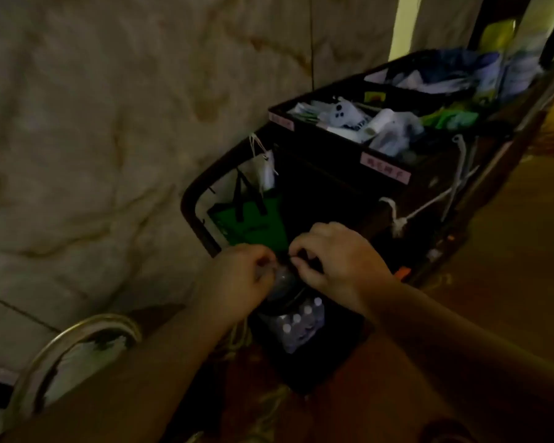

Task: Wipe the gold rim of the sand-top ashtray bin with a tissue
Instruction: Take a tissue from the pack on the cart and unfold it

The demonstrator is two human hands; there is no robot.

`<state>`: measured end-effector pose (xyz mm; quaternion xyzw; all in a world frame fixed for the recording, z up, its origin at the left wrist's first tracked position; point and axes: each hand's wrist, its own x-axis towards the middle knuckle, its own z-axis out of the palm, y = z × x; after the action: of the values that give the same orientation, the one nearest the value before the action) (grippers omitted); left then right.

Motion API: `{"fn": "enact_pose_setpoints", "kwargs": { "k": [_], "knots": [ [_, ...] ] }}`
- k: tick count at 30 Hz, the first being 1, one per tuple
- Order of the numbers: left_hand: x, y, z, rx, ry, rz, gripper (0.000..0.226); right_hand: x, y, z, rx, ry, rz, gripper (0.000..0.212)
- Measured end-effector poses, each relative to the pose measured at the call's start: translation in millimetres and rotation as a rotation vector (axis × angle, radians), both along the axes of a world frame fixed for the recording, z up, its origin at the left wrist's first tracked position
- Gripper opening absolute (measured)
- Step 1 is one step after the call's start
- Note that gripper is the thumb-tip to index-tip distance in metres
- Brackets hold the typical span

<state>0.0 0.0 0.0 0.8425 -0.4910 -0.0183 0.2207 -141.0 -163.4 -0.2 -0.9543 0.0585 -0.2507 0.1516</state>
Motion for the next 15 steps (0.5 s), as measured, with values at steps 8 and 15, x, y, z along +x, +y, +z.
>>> {"fn": "enact_pose_setpoints", "kwargs": {
  "k": [8,15],
  "knots": [
    [-25,-64,-29,-0.040,0.214,-0.060,0.050,-47,-42,-48,0.690,-0.178,-0.382,0.029],
    [-41,-94,-42,0.062,0.039,-0.232,0.082,-38,-43,-76,1.245,-0.255,-0.478,0.046]
  ]
}}
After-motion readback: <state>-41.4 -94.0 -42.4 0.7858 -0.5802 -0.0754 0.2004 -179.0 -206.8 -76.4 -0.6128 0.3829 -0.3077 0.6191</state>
